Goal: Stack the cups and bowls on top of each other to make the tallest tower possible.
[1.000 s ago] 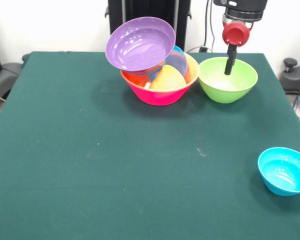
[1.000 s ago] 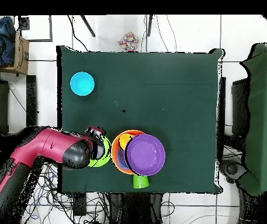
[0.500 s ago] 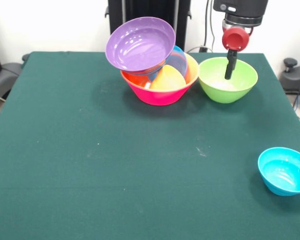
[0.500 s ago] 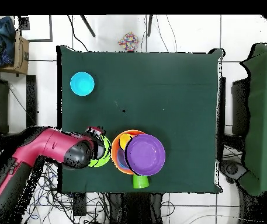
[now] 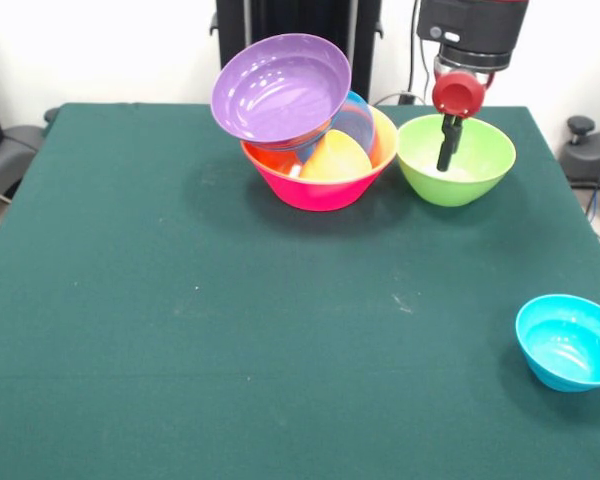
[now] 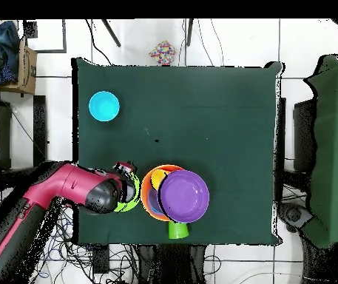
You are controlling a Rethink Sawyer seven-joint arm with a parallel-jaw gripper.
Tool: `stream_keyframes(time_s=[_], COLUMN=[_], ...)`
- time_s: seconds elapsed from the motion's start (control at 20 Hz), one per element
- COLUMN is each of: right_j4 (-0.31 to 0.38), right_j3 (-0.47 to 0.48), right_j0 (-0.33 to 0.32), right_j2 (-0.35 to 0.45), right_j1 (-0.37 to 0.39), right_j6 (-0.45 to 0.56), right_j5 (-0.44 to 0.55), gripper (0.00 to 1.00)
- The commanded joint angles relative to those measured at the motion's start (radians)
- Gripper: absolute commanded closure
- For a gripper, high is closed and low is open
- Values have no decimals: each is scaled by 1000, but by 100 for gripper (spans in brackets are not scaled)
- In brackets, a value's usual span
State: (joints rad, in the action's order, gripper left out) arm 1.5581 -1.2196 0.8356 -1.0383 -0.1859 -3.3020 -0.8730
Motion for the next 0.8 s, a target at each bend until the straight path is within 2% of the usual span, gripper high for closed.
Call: stream_keyframes(time_s=[0.05, 0.8], right_j4=[-58, -86], right_j3=[81, 86], right_j0=[9, 6], right_j2=[201, 196], right_j1=[-54, -70], right_j6=[50, 80], right_j5=[119, 132], gripper=[0, 0])
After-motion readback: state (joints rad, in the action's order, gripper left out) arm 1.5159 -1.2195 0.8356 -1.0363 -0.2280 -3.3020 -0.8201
